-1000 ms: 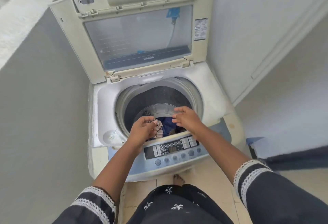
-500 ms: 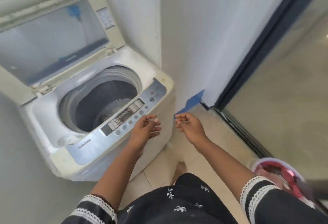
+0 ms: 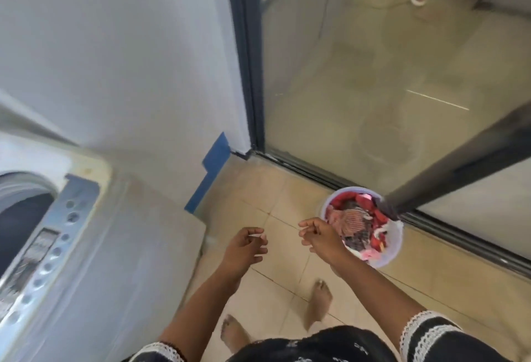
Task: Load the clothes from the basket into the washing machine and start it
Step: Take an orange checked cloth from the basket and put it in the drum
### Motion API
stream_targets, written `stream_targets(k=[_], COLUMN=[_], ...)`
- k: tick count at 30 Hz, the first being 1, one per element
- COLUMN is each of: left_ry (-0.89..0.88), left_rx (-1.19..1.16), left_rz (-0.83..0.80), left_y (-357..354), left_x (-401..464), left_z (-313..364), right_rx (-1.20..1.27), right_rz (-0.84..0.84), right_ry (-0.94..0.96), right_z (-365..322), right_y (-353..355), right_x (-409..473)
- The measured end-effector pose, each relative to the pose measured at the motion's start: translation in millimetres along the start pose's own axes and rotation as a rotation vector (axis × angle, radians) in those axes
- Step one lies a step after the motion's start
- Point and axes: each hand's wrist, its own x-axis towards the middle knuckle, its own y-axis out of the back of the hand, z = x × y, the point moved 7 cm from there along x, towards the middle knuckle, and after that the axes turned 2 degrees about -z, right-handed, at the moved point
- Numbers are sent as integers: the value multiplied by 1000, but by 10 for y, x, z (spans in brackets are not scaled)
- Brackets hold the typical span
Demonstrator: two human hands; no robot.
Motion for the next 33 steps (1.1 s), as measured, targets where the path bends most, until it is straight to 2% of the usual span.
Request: stream_targets(k=[8,13,21,27,33], left_ry=[101,163,198,255,289], left_rx=[110,283,516,499,502], left_rz=[-155,-198,-232,-217,-226], left_y=[-1744,-2329,-2723,-2825,-2851], left_x=[709,1211,2405,3262,3542], left_z=[75,-168,-822,-1538,-2047], right_rx=[-104,-136,-165,-281,-348], right_rz=[43,33,57,31,70], right_ry=[-154,-234,-330,-383,-465], right_z=[742,1143,2132,3066,3452], right_y=[1558,2091,2179,1933,1827], right_x=[368,810,1959,2829,3233])
